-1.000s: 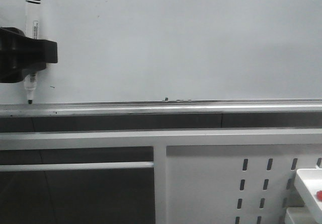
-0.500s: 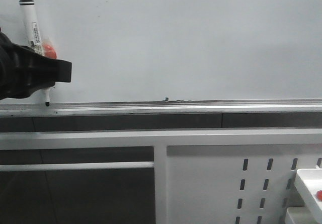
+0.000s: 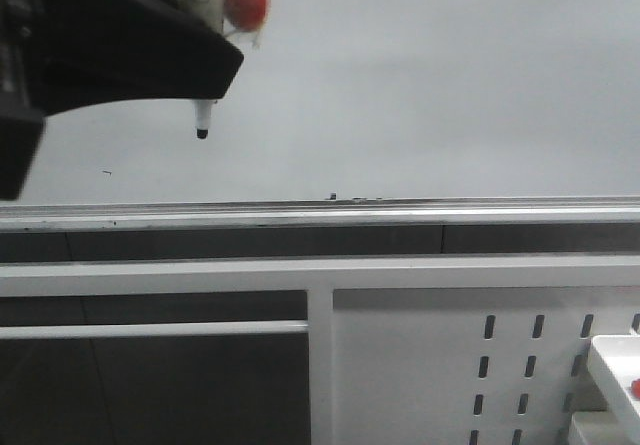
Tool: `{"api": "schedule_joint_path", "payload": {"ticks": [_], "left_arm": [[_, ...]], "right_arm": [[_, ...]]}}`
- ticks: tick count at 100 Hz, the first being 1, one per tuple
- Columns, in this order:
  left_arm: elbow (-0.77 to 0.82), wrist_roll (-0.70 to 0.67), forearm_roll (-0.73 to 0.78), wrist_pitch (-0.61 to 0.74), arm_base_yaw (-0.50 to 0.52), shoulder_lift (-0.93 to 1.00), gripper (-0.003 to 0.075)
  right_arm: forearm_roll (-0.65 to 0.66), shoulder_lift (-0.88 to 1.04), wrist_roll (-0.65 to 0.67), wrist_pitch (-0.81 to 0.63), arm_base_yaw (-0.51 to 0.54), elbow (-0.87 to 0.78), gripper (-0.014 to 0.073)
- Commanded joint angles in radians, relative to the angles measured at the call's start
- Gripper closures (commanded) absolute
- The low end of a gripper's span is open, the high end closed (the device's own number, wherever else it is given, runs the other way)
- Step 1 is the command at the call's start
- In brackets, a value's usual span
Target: Write number 1 on whiteboard
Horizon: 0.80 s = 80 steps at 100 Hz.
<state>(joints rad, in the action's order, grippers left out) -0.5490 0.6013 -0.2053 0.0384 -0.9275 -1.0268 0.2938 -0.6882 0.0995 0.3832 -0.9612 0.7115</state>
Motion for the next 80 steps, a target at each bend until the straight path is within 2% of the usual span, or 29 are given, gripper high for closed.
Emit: {"api": "schedule_joint_path", "payload": {"ticks": [1,9,27,68,73,80], "left_arm": [[-0.063,-0.001,0.079,-0.015,-0.015,0.037,0.074],[-0.083,-0.001,0.134,-0.053,-0.015,0.048,0.074],[-0.101,-0.001,0.227,-0.093,-0.015,0.053,0.074],[-0.101,-0.001,0.234,-0.095,-0.015,0.053,0.074],[-0.101,-0.001,0.234,-0.095,-0.015,0.053,0.074],[-0.101,-0.001,0.234,-0.095,-0.015,0.053,0.074]], "right_arm": [[0.068,-0.098,-0.033,0.026,-0.102,0.08,0.0242],[0.076,-0.172,-0.031,0.042,-0.153,0.112,0.0196],[0.061,-0.28,-0.028,-0.04,-0.163,0.18,0.0193],[0.061,-0.384,-0.028,-0.118,-0.163,0.22,0.0195],[0.059,-0.394,-0.028,-0.118,-0.163,0.22,0.0218],[0.046,-0.407,-0.028,-0.118,-0.163,0.22,0.0306]]}}
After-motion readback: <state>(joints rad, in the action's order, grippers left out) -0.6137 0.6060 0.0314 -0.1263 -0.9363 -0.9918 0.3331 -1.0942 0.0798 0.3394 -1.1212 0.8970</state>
